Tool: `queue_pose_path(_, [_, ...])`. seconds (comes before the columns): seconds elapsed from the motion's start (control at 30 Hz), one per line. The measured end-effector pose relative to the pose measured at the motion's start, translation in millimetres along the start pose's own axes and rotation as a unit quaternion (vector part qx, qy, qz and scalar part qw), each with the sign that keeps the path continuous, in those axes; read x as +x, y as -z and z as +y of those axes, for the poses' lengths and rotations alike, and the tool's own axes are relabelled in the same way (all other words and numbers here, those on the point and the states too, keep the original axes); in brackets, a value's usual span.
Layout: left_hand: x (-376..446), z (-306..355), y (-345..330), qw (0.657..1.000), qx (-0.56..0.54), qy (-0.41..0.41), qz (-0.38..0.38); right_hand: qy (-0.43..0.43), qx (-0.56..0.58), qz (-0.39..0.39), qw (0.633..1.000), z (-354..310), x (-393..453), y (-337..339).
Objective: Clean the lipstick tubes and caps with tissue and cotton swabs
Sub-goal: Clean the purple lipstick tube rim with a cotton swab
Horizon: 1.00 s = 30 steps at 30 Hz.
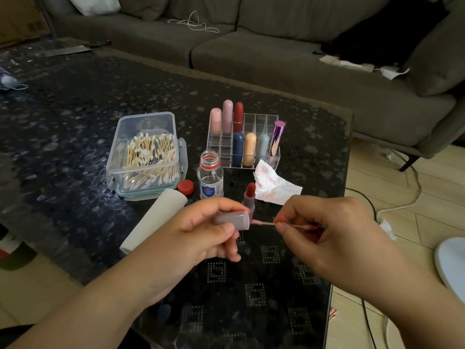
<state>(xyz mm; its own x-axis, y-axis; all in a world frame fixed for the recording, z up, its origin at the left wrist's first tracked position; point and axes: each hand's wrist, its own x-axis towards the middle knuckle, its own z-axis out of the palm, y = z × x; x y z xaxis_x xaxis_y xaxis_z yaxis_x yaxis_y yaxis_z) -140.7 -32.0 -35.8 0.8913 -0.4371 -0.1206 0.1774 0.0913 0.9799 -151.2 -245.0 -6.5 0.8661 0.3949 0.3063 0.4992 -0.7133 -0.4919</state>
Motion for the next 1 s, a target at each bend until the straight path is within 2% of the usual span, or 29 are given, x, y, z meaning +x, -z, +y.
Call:
queue_pose_path(0.1, [1.1,2.6,-0.8,0.999,-0.036,-0.006,0.011,0.000,0.019,-0.022,1.000,-0.2,-0.4,-1.6])
queue_pose_path(0.33, [2.1,3.0,-5.2,0.998,-0.020,0.008,0.055,0.007,0.055,0.028,0.998,-3.3,0.4,2.2])
queue_pose_path(0.47, [1.3,1.9,-7.7,0.999,0.008,0.004,0.046,0.016,-0.014,0.011,1.000,-3.7,1.4,-3.2])
queue_pose_path(0.6, [1.1,-0.1,-5.3,0.998,0.022,-0.007,0.053,0.018,0.029,-0.039,0.999,-4.8,0.7,-3.9])
queue_pose_path(0.77, [1.3,-0.5,-4.0,0.998,0.021,0.004,0.055,0.010,-0.005,0.011,1.000,-2.8,2.1,-3.3])
queue_pose_path(0.9, [2.8,-3.8,-1.7,0.998,0.029,-0.005,0.051,0.018,0.031,-0.032,0.999,-3.3,0.3,-4.3])
queue_pose_path(1.0, [3.0,-3.4,-4.2,0.999,0.027,-0.003,0.026,0.024,0.029,-0.009,0.999,-3.1,0.5,-3.3])
